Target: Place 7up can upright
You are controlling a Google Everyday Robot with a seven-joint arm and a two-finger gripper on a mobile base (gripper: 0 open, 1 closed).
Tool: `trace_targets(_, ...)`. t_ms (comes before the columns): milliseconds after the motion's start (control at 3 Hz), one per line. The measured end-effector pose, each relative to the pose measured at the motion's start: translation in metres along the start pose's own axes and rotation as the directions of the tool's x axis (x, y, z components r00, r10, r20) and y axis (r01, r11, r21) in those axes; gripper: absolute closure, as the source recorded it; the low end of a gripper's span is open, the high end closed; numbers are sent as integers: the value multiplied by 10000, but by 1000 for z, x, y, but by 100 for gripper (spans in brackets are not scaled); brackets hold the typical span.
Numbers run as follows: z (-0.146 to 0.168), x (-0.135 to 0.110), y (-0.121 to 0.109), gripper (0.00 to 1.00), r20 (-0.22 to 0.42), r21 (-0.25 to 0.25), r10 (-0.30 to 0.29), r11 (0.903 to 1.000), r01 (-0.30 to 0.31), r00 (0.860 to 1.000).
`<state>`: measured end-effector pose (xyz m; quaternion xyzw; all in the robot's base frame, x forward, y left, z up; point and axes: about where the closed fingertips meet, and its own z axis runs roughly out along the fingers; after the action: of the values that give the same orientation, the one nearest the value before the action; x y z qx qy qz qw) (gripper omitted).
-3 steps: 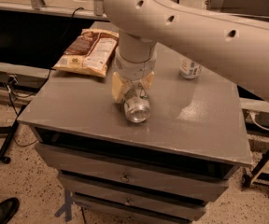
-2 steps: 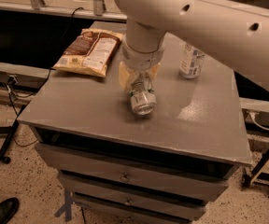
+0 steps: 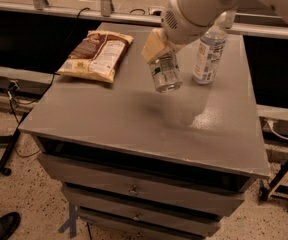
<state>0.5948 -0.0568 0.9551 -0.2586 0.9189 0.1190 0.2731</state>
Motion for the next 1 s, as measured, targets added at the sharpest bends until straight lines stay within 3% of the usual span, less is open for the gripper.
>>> trace_targets(333,-13,-20,-3,100,1944,-1569,-5,9871,316,9809)
trace_targets(667,-29,-24,11,100,3524,-3051,244,9480,903,9355)
trace_targets(1000,-49,-6,31,100,4673,-3581,16,9146,1876,8841)
